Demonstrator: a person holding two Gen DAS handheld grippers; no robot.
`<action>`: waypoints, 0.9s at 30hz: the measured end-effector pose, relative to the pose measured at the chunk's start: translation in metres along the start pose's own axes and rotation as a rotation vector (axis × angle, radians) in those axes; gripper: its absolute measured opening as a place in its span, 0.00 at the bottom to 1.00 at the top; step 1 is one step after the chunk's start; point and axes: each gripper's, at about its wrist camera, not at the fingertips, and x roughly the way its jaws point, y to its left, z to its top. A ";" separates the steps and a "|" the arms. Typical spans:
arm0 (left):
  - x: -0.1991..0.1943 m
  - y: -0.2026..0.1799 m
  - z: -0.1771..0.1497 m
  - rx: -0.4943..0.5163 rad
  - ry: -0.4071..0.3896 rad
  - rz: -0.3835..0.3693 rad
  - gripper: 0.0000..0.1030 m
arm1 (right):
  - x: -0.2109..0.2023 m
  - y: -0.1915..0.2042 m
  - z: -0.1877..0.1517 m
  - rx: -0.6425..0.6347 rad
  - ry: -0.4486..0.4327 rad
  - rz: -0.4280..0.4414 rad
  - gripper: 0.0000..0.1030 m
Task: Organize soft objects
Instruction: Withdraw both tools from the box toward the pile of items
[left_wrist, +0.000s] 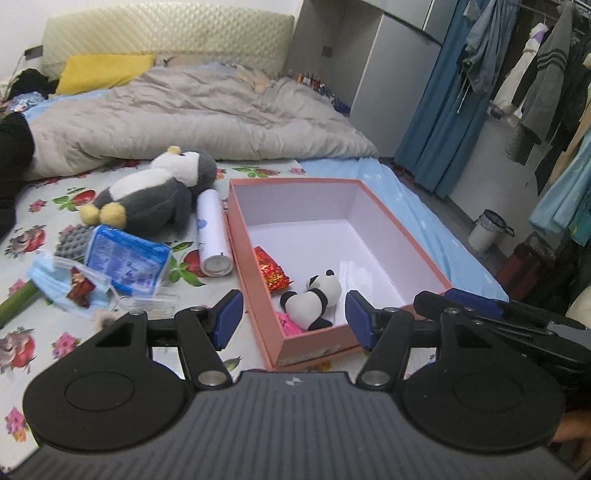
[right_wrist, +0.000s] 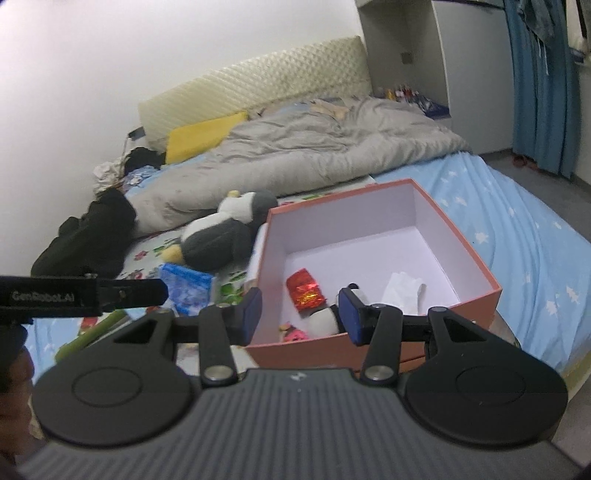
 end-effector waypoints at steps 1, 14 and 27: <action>-0.007 0.002 -0.004 -0.003 -0.006 0.003 0.65 | -0.004 0.004 -0.002 -0.004 -0.003 0.004 0.47; -0.081 0.046 -0.054 -0.052 -0.049 0.068 0.65 | -0.032 0.055 -0.045 -0.061 0.032 0.088 0.47; -0.126 0.089 -0.108 -0.171 -0.056 0.156 0.65 | -0.030 0.107 -0.073 -0.134 0.102 0.180 0.47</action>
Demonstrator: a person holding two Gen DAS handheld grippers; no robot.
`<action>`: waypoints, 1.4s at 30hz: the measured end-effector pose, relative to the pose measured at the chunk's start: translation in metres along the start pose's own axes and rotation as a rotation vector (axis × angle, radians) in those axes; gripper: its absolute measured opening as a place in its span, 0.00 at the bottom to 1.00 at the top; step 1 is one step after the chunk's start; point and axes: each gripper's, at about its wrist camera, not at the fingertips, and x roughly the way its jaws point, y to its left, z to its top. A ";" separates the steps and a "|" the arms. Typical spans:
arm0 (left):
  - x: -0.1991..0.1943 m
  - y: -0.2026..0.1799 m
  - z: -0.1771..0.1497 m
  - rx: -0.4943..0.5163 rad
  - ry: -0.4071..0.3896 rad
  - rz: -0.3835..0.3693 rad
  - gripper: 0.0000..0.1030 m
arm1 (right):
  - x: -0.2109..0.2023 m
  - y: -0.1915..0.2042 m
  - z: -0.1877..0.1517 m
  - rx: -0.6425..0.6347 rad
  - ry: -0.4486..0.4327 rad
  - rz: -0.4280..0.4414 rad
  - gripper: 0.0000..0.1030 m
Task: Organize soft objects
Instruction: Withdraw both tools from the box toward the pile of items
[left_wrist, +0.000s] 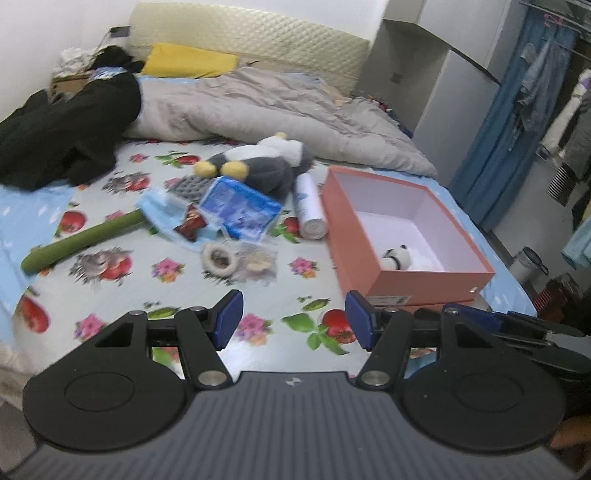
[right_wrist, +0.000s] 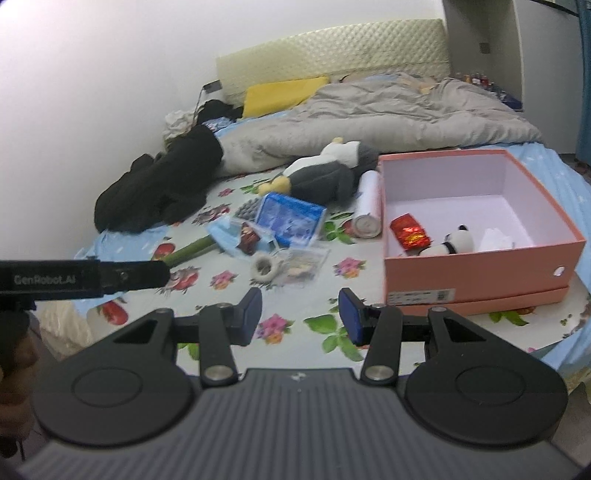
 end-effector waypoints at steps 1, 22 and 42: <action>-0.001 0.004 -0.001 -0.010 -0.001 0.007 0.65 | 0.001 0.003 -0.001 -0.005 0.003 0.004 0.47; 0.050 0.084 0.010 -0.127 0.034 0.118 0.67 | 0.082 0.036 0.021 -0.067 0.078 0.029 0.47; 0.223 0.122 0.052 -0.177 0.215 0.077 0.66 | 0.222 0.004 0.032 -0.068 0.279 -0.017 0.63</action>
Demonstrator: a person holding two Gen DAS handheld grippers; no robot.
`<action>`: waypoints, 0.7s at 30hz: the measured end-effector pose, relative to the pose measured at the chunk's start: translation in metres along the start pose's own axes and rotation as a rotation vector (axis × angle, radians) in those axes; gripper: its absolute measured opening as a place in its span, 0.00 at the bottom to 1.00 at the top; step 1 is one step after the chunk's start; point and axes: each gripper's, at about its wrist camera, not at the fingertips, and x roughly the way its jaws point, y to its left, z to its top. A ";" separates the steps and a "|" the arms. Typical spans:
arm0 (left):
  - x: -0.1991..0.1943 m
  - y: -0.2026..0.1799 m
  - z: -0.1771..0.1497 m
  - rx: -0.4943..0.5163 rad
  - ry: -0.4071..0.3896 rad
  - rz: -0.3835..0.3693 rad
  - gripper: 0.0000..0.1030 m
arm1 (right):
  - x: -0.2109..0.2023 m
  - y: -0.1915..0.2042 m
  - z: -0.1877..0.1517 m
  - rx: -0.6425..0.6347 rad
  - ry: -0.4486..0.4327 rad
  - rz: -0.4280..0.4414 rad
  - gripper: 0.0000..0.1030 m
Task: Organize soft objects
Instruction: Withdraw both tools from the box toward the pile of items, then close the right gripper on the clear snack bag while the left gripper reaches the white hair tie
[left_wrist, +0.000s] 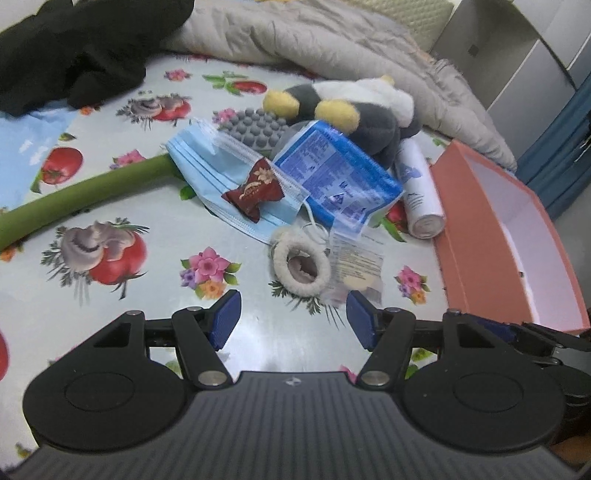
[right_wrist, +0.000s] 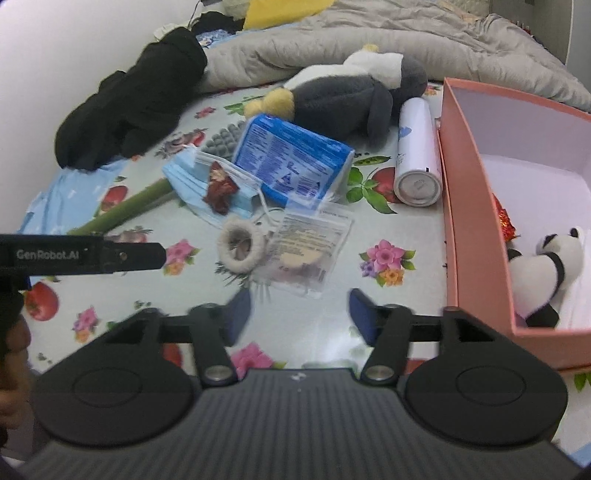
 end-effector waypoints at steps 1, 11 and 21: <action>0.008 0.001 0.002 -0.002 0.008 -0.002 0.66 | 0.007 -0.001 0.001 -0.007 0.006 -0.003 0.63; 0.070 0.010 0.021 0.005 0.063 0.003 0.55 | 0.068 -0.004 0.017 -0.068 0.053 -0.008 0.63; 0.106 0.011 0.023 0.011 0.105 -0.001 0.31 | 0.102 -0.003 0.014 -0.132 0.098 0.037 0.63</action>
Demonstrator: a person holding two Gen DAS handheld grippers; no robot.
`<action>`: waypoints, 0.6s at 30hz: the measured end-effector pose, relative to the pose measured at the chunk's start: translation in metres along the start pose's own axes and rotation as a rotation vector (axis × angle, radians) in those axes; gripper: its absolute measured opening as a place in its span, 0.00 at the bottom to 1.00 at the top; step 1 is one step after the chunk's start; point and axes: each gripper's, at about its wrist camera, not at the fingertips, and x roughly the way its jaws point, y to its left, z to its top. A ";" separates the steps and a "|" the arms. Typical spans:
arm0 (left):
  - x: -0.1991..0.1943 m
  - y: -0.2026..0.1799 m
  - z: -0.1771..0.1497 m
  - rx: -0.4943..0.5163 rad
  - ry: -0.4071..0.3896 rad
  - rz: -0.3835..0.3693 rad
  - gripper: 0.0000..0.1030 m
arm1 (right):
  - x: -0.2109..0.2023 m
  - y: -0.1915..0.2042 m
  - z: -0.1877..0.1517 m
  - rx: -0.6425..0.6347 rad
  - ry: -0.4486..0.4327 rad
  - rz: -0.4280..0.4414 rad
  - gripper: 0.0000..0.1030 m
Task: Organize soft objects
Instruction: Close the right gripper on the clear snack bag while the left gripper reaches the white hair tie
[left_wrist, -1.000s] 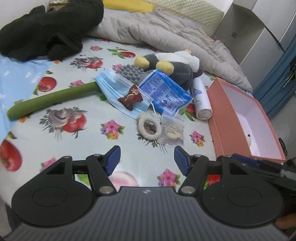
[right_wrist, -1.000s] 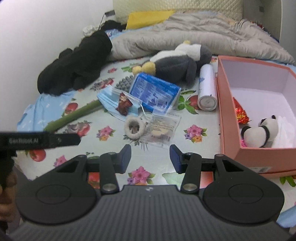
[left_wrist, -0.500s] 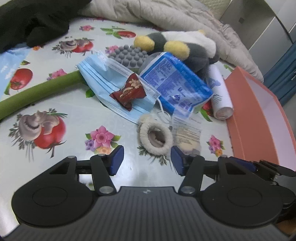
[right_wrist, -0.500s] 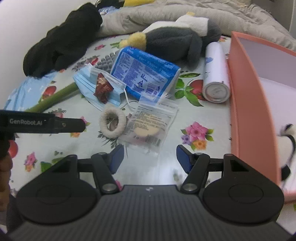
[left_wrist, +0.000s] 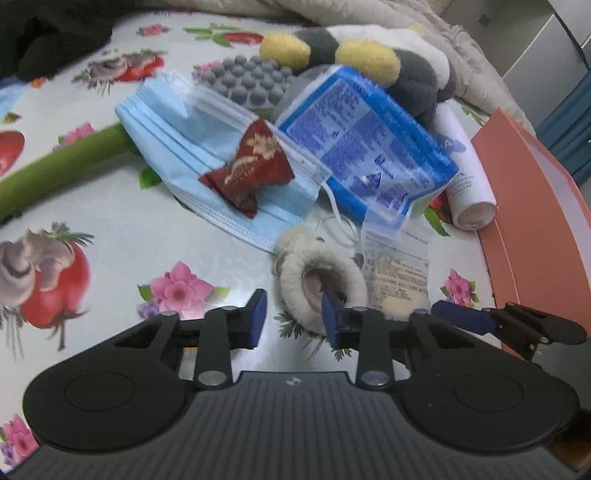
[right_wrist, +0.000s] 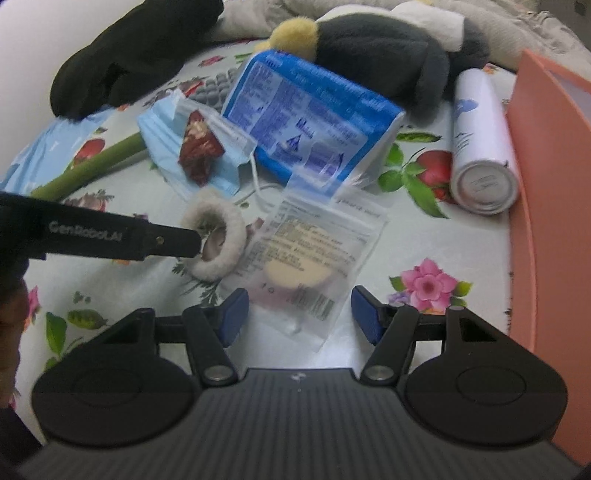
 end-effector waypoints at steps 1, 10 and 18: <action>0.001 0.001 -0.001 -0.004 0.002 -0.003 0.28 | 0.001 0.002 -0.001 -0.015 -0.006 -0.005 0.61; 0.000 -0.005 -0.006 0.006 -0.005 -0.001 0.08 | -0.001 0.001 0.002 -0.028 0.019 -0.042 0.14; -0.031 -0.004 -0.025 -0.014 -0.037 -0.016 0.07 | -0.025 0.001 -0.013 0.007 0.030 -0.047 0.08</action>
